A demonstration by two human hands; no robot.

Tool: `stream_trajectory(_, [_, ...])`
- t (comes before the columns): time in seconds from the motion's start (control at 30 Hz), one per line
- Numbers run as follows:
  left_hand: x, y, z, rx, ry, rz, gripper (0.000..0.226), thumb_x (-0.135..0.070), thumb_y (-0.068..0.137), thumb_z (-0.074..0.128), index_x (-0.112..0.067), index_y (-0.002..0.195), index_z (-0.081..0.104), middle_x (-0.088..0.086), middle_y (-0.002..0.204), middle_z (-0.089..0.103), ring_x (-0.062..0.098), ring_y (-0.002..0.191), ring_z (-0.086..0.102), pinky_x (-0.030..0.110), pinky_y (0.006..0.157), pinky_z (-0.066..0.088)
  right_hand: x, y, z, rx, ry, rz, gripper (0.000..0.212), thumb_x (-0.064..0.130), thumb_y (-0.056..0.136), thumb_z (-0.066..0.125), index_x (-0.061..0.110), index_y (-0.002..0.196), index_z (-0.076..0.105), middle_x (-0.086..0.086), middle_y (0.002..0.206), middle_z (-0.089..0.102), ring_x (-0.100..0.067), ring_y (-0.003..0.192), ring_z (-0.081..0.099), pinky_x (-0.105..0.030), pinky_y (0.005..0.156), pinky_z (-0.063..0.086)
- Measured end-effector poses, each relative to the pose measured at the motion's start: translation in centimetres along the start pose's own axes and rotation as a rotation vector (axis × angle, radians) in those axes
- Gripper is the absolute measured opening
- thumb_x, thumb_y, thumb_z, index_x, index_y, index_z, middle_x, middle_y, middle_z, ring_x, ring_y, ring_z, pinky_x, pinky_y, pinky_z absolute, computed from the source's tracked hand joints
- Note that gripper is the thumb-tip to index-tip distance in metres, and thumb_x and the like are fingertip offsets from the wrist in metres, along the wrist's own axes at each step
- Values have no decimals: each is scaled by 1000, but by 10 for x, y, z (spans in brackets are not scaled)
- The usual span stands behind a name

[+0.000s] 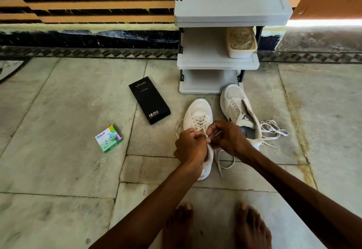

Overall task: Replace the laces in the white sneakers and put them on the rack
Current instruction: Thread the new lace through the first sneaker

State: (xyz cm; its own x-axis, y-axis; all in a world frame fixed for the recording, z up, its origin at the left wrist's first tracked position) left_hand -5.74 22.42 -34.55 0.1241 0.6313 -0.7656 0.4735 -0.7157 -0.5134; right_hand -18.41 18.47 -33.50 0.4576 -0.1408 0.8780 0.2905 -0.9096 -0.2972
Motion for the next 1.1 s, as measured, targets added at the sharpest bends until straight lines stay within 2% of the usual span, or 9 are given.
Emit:
stream_trajectory(0.13, [2,3,-2,-46,124,62,14,-32,87,67,-25,97,74,-12,121,65,17,116,56,42,105,39,-3,-3,2,-45,22,-11,9,-3,82,73,2,88,68,-14,81,70,-17,63,71,-23,56,58])
stream_trajectory(0.27, [3,2,0,-14,37,19,6,-24,83,70,-25,84,76,-17,121,63,15,115,56,42,104,41,-6,-4,5,-155,-65,-115,12,3,77,79,6,86,72,-2,77,72,-10,61,69,-23,59,58])
stream_trajectory(0.37, [0,1,0,-7,-34,-23,18,-19,86,68,-30,73,69,-8,114,68,21,113,59,44,104,42,-7,-4,7,-231,-168,-181,11,9,74,83,13,82,76,10,77,71,1,69,66,-11,63,51])
stream_trajectory(0.53, [-1,2,-1,39,-102,-82,15,-21,86,68,-32,75,68,2,109,71,27,108,62,46,103,44,1,-1,4,-214,-215,-228,12,1,75,78,13,75,76,8,73,70,1,72,64,-5,66,45])
stream_trajectory(0.63, [-2,1,-3,32,-4,-53,14,-26,88,67,-27,100,73,-5,119,66,23,112,59,44,104,43,4,0,8,-204,-295,-284,21,-6,76,66,15,73,67,7,72,65,-8,73,60,-18,63,48])
stream_trajectory(0.73, [-8,-1,-8,46,291,63,22,-32,87,68,-30,109,71,-10,131,57,21,124,49,42,108,37,4,0,15,-169,-346,-334,11,7,77,50,17,76,53,3,75,56,-16,69,53,-39,62,46])
stream_trajectory(0.83, [-14,-7,-9,109,636,224,36,-38,87,66,-35,123,61,-11,146,38,19,137,30,40,111,25,2,-1,16,-172,-390,-333,4,11,84,45,13,83,49,0,80,49,-19,68,47,-37,57,36])
stream_trajectory(0.93, [-15,-10,-12,147,696,291,43,-40,86,67,-40,127,57,-11,150,32,19,141,20,44,114,17,3,-4,11,-276,-412,-318,6,6,87,49,11,85,48,2,83,43,-14,65,41,-27,50,26])
stream_trajectory(1.1, [-11,-10,-9,158,791,340,52,-42,85,67,-42,134,50,-9,149,31,20,141,20,50,116,13,32,-6,-13,-412,-334,-387,16,-6,78,50,9,81,47,0,80,46,-15,68,41,-34,58,37])
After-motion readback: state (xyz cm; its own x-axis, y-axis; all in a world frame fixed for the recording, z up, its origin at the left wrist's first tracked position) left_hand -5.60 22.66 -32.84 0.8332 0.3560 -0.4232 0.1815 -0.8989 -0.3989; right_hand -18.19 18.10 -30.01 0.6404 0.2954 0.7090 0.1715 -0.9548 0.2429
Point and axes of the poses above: each hand's wrist, its own y-axis towards the middle knuckle, its own z-axis out of the palm, x = y × z, the point moved 3 cm from there along y, towards the middle knuckle
